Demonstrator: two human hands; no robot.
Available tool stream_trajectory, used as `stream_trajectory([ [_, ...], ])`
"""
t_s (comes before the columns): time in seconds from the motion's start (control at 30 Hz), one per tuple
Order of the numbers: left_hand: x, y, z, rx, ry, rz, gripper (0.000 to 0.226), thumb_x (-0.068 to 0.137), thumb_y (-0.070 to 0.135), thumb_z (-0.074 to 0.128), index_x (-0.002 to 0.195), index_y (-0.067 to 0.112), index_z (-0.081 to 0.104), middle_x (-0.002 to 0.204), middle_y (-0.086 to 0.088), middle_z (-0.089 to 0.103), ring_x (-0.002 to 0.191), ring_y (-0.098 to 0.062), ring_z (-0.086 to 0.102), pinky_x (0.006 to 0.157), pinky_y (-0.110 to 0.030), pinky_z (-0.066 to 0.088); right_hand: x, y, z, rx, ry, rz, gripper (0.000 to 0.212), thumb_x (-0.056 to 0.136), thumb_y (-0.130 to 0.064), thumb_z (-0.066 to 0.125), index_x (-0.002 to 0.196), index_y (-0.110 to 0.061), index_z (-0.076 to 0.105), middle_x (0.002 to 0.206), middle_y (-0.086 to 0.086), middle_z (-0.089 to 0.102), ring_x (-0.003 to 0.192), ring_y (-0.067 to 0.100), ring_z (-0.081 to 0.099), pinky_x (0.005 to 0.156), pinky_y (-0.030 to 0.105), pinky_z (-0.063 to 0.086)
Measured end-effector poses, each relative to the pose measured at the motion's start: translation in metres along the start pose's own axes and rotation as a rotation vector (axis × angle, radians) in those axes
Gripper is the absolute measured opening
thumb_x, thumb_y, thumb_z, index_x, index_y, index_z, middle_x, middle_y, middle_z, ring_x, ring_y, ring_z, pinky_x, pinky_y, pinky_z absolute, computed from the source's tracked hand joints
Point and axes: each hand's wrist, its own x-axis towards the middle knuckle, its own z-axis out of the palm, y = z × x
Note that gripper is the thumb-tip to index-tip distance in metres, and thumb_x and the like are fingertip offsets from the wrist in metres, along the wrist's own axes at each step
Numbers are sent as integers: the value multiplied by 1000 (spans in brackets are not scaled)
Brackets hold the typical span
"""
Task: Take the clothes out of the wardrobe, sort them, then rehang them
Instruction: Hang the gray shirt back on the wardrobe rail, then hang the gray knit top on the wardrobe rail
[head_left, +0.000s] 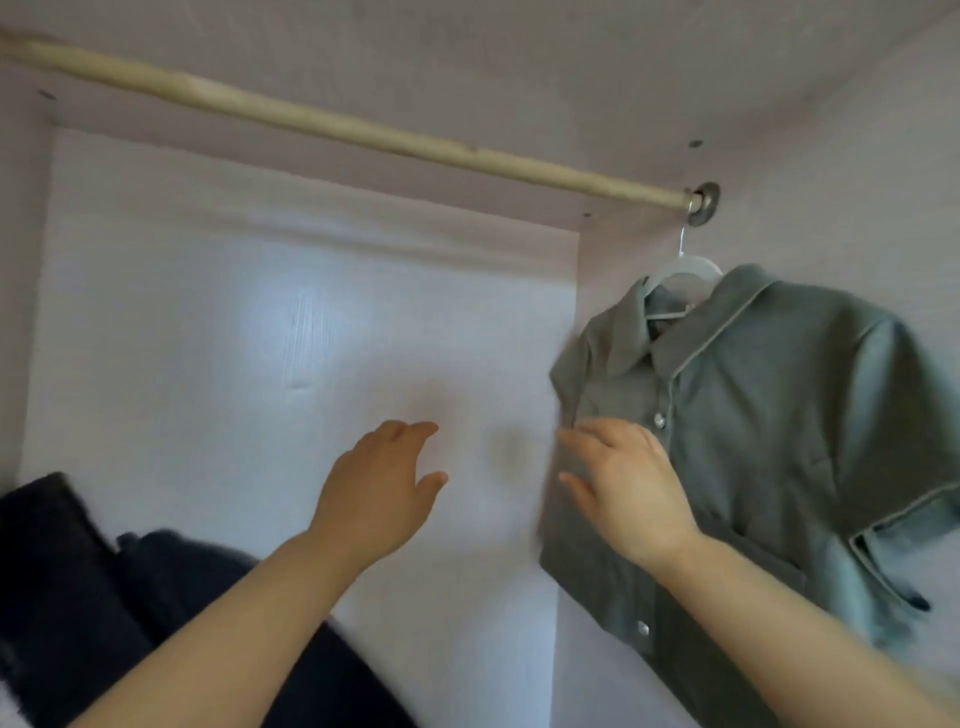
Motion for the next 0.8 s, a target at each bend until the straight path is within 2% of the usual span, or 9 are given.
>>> stream_trajectory([
  [0.07,-30,-19,6,15,-69,-69,54,95,40,43,144,28,24,146,3,33,129,-16,37,105,-29,32,-22,-33,20,91,-67,-1,49,58,-20,86,104,-12,70,99,9,69,90,30,67,79,42,52],
  [0.13,-63,-38,9,30,-121,-136,54,95,39,42,144,26,24,146,2,33,128,-16,38,105,-30,33,-46,-68,35,183,-170,-16,49,69,-25,80,113,-13,66,110,9,66,101,28,64,87,39,49],
  [0.2,-98,-55,13,63,-161,-199,54,95,38,44,144,24,25,145,1,35,127,-16,39,103,-30,35,-71,-101,48,298,-269,-26,49,86,-30,63,132,-17,51,132,6,53,122,25,49,104,35,35],
  [0.3,-155,-80,13,144,-233,-321,56,94,40,45,144,24,25,145,2,35,130,-17,37,104,-33,35,-106,-148,65,458,-356,-40,50,94,-34,49,141,-22,38,143,2,41,132,20,35,111,29,23],
  [0.4,-218,-100,9,191,-308,-505,55,95,40,44,144,25,24,145,2,33,130,-18,35,104,-32,33,-140,-192,81,575,-452,-93,50,93,-33,52,140,-21,40,140,0,44,130,18,38,108,28,27],
  [0.5,-287,-109,2,190,-340,-710,53,94,36,45,143,26,26,145,3,32,130,-19,35,105,-33,31,-175,-235,97,673,-571,-192,50,85,-27,65,131,-12,52,129,6,55,119,24,50,101,32,38],
  [0.57,-331,-106,-3,217,-345,-833,52,94,36,46,142,27,27,145,3,33,129,-19,36,106,-33,30,-199,-263,105,771,-616,-292,49,76,-20,75,121,-6,60,116,11,62,107,30,59,92,37,46],
  [0.7,-411,-78,-12,272,-315,-1117,53,93,36,47,141,25,30,141,0,38,125,-21,41,102,-33,34,-242,-314,92,953,-747,-499,45,81,-18,69,124,-10,58,121,8,58,113,29,53,97,37,41],
  [0.8,-468,-39,-18,324,-283,-1335,52,93,36,48,140,25,31,138,0,40,125,-22,41,101,-35,34,-284,-342,77,1048,-787,-732,44,74,-15,76,116,-8,63,111,8,64,102,30,60,88,39,47],
])
